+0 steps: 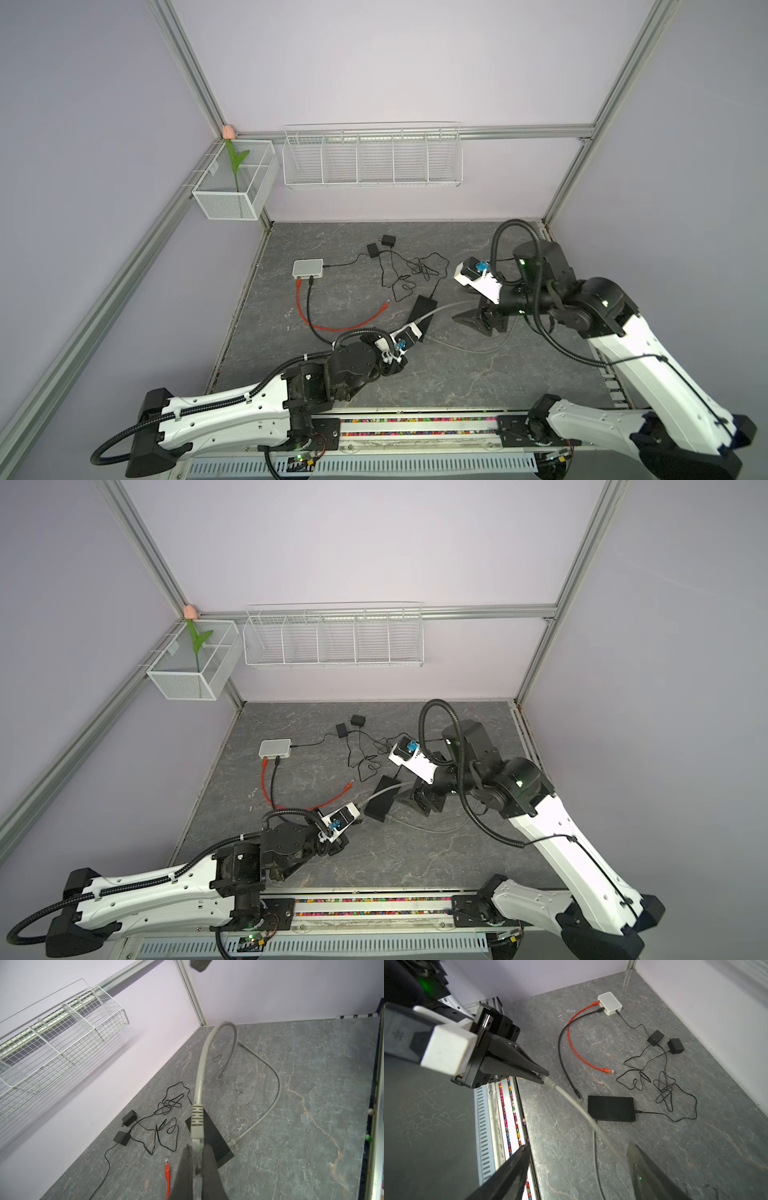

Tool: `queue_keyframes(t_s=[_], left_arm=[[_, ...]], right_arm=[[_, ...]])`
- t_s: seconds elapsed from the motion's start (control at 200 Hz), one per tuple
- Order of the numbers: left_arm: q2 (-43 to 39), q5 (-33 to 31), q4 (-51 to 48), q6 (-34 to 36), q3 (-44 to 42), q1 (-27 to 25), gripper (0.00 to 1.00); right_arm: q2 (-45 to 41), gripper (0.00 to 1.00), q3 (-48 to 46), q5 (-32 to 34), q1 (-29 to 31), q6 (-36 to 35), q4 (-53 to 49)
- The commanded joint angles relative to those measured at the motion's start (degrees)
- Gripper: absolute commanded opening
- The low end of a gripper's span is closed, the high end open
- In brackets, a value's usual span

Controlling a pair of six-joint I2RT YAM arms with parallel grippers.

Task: Insert the plug into the switch port
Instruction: 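Lift the grey plug with the left gripper while the right gripper swings toward it, then grasp the grey plug with the right gripper beside the left gripper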

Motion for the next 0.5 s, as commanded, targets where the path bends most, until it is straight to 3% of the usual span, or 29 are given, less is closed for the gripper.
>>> queue_keyframes(t_s=[0.0,0.155,0.295,0.5], left_arm=[[1.2,-2.5,-1.4,3.2,1.1,-1.3,0.0],[-0.9,-3.5,0.1,5.7,-0.3,-1.7,0.0],[-4.3,-4.3,3.9,8.5,-3.6,-2.8,0.0],[-7.0,-4.1,1.6,11.0,-4.1,-4.0,0.0]], right_arm=[[4.5,0.73,4.8,-4.0,1.3,-6.8,-8.3],[12.3,0.66,12.7,-4.9,2.9,-8.7,-15.8],[14.5,0.67,11.5,-7.7,3.8,-8.2,-14.9],[21.4,0.65,15.6,-7.4,6.3,-9.2,-18.7]])
